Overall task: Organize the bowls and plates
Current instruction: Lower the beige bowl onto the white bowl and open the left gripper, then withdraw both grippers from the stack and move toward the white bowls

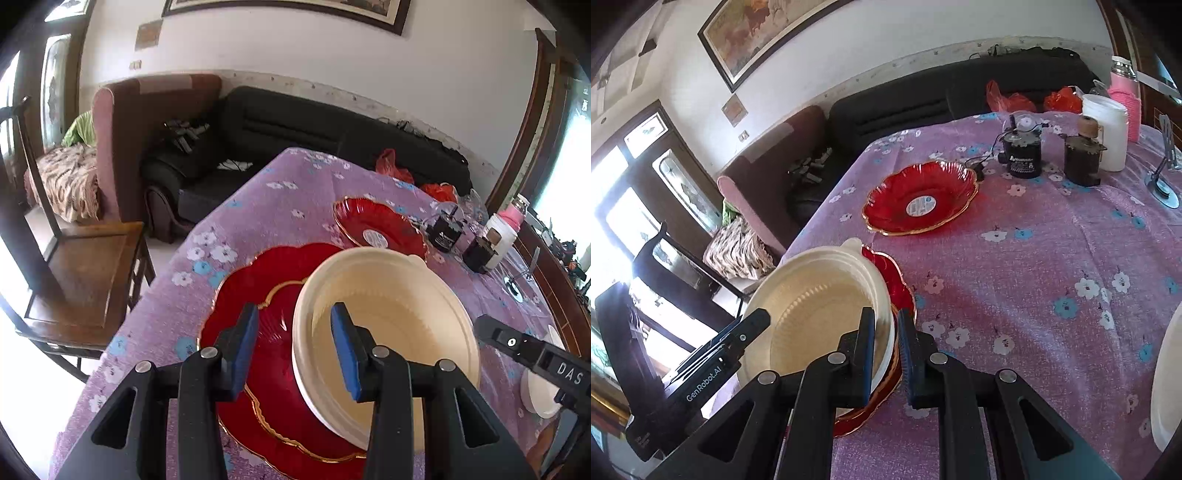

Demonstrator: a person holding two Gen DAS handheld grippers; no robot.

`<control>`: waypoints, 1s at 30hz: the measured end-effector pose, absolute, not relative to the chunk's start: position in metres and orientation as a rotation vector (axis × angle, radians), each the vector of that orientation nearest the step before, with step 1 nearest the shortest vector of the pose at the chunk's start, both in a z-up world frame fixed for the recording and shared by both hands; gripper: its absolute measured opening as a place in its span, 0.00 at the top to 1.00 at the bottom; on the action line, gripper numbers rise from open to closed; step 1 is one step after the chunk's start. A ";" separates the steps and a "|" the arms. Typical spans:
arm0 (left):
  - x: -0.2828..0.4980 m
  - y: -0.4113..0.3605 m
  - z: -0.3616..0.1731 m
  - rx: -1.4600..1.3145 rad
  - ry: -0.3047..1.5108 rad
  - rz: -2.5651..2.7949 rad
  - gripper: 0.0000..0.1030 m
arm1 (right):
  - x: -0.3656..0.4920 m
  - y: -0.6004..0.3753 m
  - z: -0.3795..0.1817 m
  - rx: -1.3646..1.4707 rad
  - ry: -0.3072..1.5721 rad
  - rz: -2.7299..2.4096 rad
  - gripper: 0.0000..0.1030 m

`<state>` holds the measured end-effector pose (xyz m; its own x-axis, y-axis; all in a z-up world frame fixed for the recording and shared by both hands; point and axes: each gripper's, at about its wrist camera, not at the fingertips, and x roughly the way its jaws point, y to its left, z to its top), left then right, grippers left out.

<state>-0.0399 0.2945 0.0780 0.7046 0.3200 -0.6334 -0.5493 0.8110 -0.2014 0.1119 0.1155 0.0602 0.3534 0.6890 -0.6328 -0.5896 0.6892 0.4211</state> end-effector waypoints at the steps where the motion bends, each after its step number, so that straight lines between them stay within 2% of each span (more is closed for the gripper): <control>1: -0.041 0.294 0.079 -0.385 0.613 0.506 0.61 | 0.112 0.114 0.061 0.132 0.876 0.825 0.86; 6: -0.040 0.280 0.084 -0.291 0.578 0.555 0.54 | 0.114 0.109 0.064 0.136 0.852 0.795 0.85; 9: -0.042 0.273 0.087 -0.234 0.547 0.588 0.50 | 0.113 0.107 0.067 0.123 0.829 0.775 0.79; 11: -0.043 0.266 0.090 -0.189 0.517 0.613 0.42 | 0.110 0.103 0.073 0.127 0.806 0.764 0.70; 13: -0.045 0.256 0.093 -0.130 0.477 0.638 0.40 | 0.104 0.099 0.080 0.116 0.775 0.747 0.52; 15: -0.050 0.247 0.098 -0.077 0.427 0.662 0.38 | 0.094 0.093 0.089 0.089 0.729 0.715 0.41; 17: -0.055 0.243 0.103 -0.058 0.387 0.664 0.26 | 0.080 0.087 0.098 0.058 0.672 0.693 0.31; 19: -0.060 0.240 0.107 -0.049 0.348 0.670 0.24 | 0.065 0.078 0.105 0.032 0.621 0.669 0.17; 22: -0.066 0.238 0.111 -0.043 0.309 0.685 0.22 | 0.039 0.063 0.111 -0.003 0.538 0.650 0.08; 30: -0.080 0.230 0.122 -0.089 0.288 0.652 0.19 | 0.002 0.021 0.096 -0.025 0.510 0.708 0.08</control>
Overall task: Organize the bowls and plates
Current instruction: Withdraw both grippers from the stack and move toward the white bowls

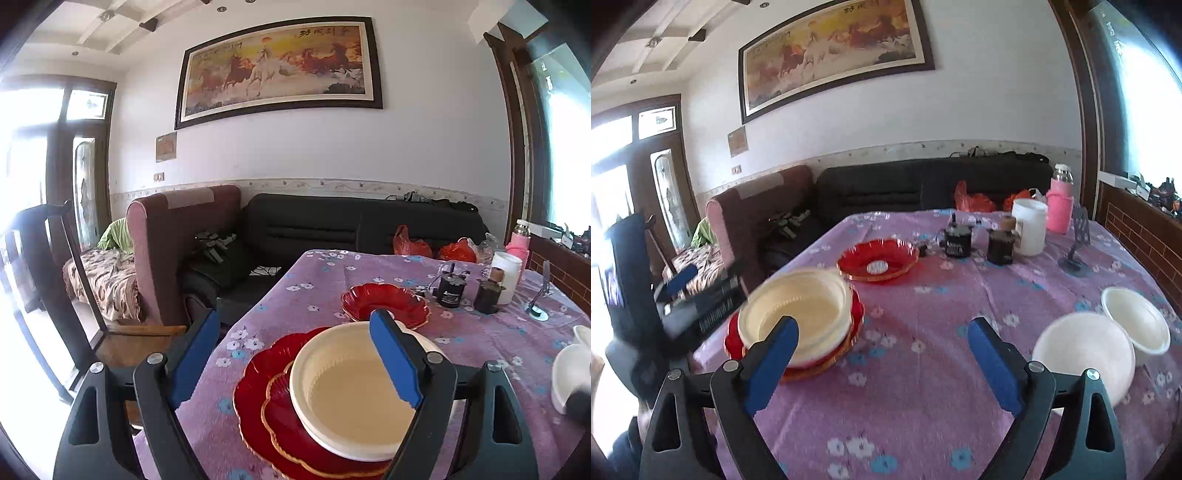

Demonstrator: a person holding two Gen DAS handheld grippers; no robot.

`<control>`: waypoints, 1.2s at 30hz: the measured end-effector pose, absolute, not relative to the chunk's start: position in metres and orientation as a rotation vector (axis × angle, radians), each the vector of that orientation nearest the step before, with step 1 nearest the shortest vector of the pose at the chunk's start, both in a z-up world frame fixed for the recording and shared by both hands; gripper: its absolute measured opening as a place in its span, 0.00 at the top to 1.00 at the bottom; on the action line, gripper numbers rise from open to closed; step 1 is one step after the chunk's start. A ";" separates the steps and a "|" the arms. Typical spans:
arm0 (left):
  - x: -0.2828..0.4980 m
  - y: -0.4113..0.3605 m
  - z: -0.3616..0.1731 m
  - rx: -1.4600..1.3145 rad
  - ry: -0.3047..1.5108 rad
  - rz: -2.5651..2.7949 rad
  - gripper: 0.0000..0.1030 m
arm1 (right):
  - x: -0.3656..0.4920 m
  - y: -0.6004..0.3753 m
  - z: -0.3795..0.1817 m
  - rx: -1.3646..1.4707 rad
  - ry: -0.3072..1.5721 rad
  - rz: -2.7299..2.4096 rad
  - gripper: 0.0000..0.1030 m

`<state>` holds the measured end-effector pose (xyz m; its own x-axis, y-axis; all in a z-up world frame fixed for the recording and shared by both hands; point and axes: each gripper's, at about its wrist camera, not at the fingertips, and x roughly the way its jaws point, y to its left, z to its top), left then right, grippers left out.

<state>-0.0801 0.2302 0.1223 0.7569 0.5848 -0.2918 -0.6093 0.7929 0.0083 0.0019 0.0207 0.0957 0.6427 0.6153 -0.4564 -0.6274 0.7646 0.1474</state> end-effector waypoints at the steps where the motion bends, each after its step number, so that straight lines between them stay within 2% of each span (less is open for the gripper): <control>1: -0.084 0.223 0.126 -0.078 0.290 0.642 0.16 | 0.000 0.015 0.092 -0.040 0.516 0.702 0.08; 5: -0.093 0.192 0.130 -0.024 0.338 0.600 0.09 | 0.001 -0.006 0.076 -0.050 0.541 0.664 0.08; 10: -0.105 0.150 0.110 -0.068 0.453 0.461 0.07 | 0.008 -0.039 0.053 -0.020 0.604 0.600 0.08; 18: -0.091 0.084 0.076 -0.022 0.589 0.325 0.07 | 0.011 -0.083 0.034 -0.011 0.626 0.501 0.08; 26: -0.073 0.058 0.060 0.030 0.651 0.342 0.07 | 0.021 -0.116 0.028 0.115 0.661 0.518 0.17; 28: -0.072 0.056 0.058 0.037 0.659 0.347 0.07 | 0.019 -0.114 0.029 0.116 0.662 0.531 0.22; 36: -0.064 0.047 0.054 0.064 0.676 0.358 0.07 | 0.018 -0.115 0.029 0.131 0.657 0.554 0.22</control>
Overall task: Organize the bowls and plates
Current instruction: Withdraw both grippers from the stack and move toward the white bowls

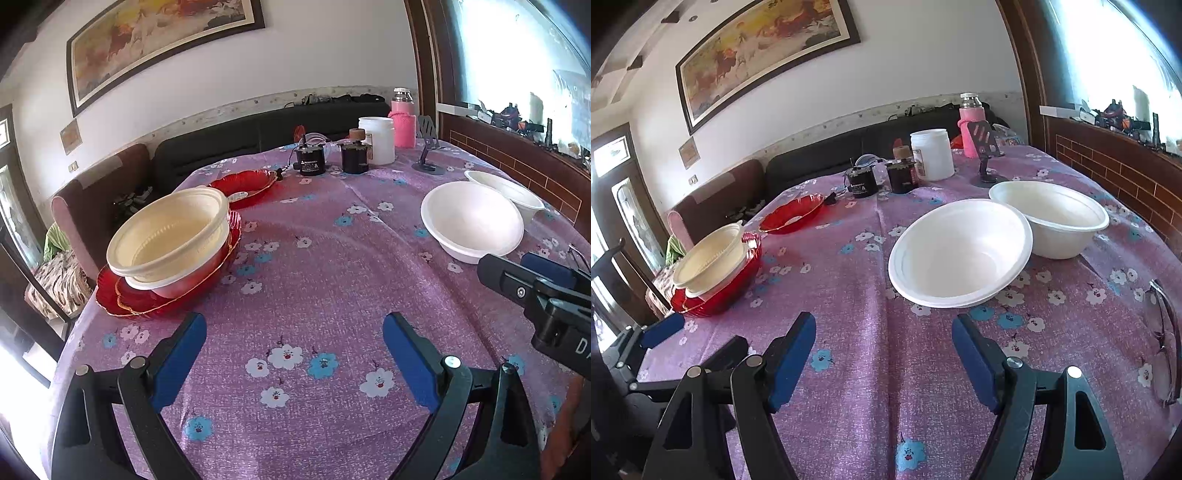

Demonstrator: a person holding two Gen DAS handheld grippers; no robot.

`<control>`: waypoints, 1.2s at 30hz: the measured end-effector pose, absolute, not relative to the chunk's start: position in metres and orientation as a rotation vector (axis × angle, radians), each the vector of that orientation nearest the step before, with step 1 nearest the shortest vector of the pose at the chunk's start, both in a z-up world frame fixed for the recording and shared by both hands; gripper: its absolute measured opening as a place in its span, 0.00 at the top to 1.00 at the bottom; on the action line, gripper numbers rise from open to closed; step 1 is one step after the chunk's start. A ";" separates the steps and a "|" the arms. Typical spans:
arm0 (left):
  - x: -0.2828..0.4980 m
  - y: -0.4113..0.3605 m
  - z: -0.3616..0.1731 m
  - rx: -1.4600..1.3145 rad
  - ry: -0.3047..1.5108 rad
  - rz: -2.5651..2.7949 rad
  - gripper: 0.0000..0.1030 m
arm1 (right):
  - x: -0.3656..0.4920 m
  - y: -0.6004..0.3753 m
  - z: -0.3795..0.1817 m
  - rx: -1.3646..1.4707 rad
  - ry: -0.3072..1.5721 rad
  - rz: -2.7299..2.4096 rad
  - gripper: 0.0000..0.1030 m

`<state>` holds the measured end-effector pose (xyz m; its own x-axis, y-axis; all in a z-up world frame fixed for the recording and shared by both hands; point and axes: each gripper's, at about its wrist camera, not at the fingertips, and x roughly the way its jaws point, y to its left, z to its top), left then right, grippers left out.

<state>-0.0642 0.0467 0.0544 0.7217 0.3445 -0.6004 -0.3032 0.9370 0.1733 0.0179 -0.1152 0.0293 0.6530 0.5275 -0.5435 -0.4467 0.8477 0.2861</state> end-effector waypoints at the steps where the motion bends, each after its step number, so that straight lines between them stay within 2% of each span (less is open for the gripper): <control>1: -0.064 0.046 0.055 0.068 0.677 0.357 0.07 | 0.018 -0.116 0.029 0.135 0.659 0.556 0.24; 10: -0.061 0.035 0.057 0.107 0.675 0.350 0.07 | 0.028 -0.138 0.028 0.214 0.703 0.555 0.34; 20: -0.054 0.019 0.056 0.138 0.676 0.323 0.07 | 0.055 -0.210 0.034 0.344 0.716 0.433 0.35; 30: -0.044 0.007 0.062 0.128 0.701 0.241 0.07 | 0.087 -0.234 0.059 0.374 0.744 0.410 0.35; 33: -0.036 0.007 0.073 0.080 0.707 0.183 0.07 | 0.102 -0.242 0.060 0.417 0.777 0.398 0.43; 36: -0.020 0.007 0.082 0.031 0.734 0.116 0.07 | 0.108 -0.246 0.056 0.432 0.796 0.386 0.45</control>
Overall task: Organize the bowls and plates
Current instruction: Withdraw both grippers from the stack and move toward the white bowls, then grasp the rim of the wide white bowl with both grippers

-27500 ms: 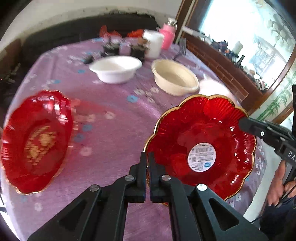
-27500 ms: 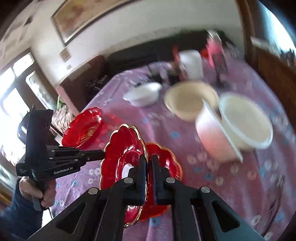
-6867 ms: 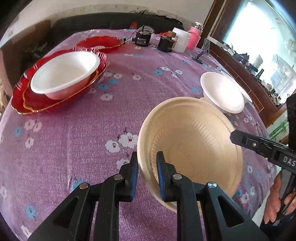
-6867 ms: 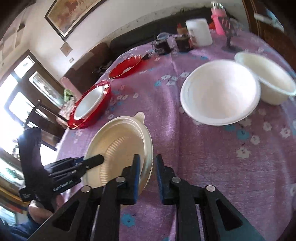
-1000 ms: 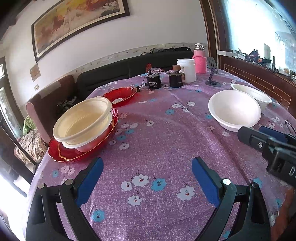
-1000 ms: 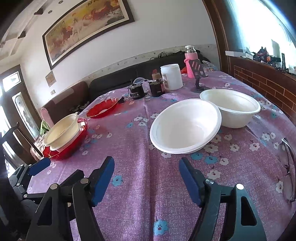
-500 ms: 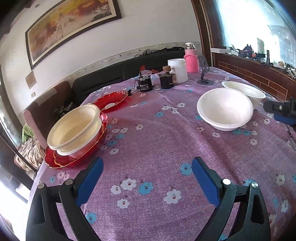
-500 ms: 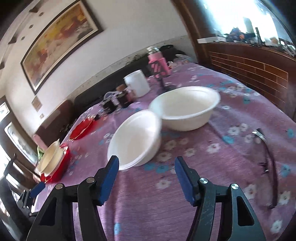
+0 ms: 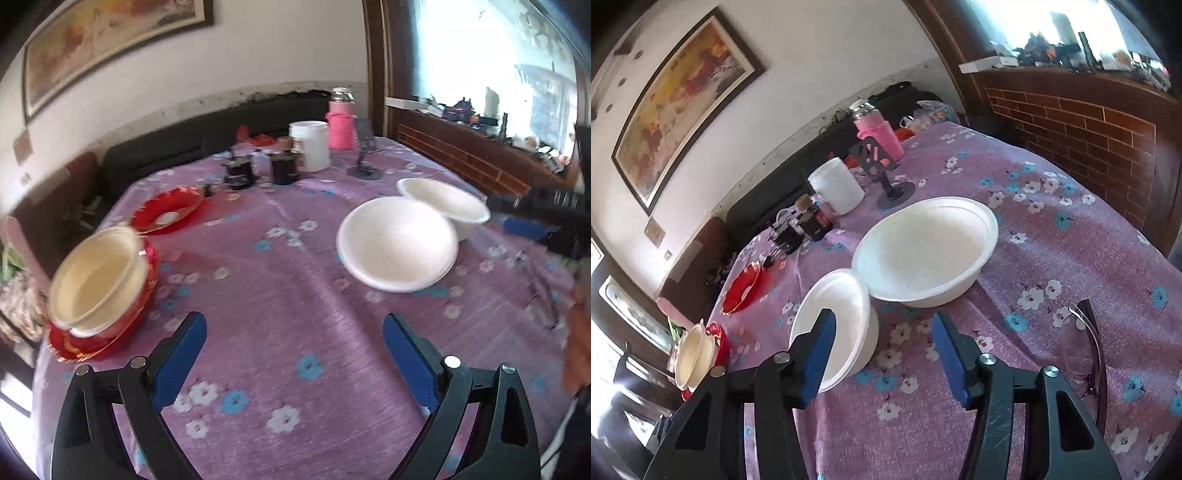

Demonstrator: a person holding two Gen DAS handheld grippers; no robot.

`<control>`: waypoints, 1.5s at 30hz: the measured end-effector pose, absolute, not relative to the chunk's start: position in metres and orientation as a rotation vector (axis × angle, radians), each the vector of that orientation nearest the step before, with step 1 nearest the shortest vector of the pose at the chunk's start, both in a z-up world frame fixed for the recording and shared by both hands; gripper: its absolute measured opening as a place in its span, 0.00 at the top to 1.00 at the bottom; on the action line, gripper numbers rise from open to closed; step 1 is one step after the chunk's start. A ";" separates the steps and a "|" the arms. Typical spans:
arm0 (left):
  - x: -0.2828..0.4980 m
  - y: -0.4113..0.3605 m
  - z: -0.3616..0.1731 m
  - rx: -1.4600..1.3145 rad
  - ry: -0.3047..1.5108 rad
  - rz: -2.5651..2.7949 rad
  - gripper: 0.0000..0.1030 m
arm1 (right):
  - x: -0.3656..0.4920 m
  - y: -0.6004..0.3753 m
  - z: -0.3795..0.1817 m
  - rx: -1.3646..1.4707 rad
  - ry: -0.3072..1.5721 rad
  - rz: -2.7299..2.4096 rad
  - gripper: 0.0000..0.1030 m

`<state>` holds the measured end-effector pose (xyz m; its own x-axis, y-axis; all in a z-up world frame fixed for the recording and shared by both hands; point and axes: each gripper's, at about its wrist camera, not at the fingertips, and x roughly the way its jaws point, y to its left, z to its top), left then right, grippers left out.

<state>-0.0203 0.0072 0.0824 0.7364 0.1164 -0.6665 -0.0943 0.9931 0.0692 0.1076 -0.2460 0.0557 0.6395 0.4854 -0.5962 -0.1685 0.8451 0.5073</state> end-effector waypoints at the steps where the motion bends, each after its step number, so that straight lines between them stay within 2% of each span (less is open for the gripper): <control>1: -0.012 0.008 0.085 0.008 0.748 0.087 0.08 | 0.108 -0.246 0.053 0.437 0.802 0.395 0.47; 2: -0.007 0.008 0.086 -0.008 0.754 0.071 0.13 | 0.107 -0.245 0.052 0.440 0.809 0.406 0.48; 3: 0.000 0.009 0.087 -0.020 0.763 0.064 0.22 | 0.107 -0.244 0.050 0.438 0.815 0.412 0.52; 4: 0.008 0.009 0.087 -0.032 0.776 0.061 0.26 | 0.106 -0.243 0.049 0.434 0.819 0.412 0.57; 5: 0.014 0.009 0.086 -0.044 0.787 0.052 0.31 | 0.106 -0.243 0.048 0.434 0.818 0.411 0.57; 13: 0.057 0.017 0.078 -0.143 0.858 0.020 0.31 | 0.117 -0.258 0.045 0.456 0.833 0.385 0.57; 18: 0.093 0.007 0.092 -0.143 0.881 -0.037 0.32 | 0.143 -0.285 0.051 0.470 0.859 0.332 0.57; 24: 0.149 -0.021 0.105 -0.158 0.927 -0.111 0.50 | 0.180 -0.310 0.049 0.484 0.903 0.304 0.57; 32: 0.194 -0.051 0.088 -0.172 0.997 -0.132 0.50 | 0.200 -0.321 0.041 0.536 0.944 0.316 0.57; 41: 0.221 -0.050 0.064 -0.224 1.061 -0.149 0.50 | 0.215 -0.309 0.026 0.548 0.991 0.315 0.57; 42: 0.224 -0.052 0.062 -0.224 1.067 -0.149 0.50 | 0.216 -0.308 0.024 0.545 0.993 0.310 0.58; 43: 0.227 -0.053 0.060 -0.229 1.071 -0.150 0.50 | 0.217 -0.308 0.022 0.550 0.994 0.312 0.66; 45: 0.233 -0.056 0.057 -0.239 1.082 -0.165 0.58 | 0.221 -0.306 0.020 0.554 1.007 0.319 0.72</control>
<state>0.2326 -0.0563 0.0570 0.4613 -0.2493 -0.8515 0.0165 0.9620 -0.2727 0.2205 -0.3056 0.0200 0.5049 0.4964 -0.7061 -0.0013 0.8185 0.5745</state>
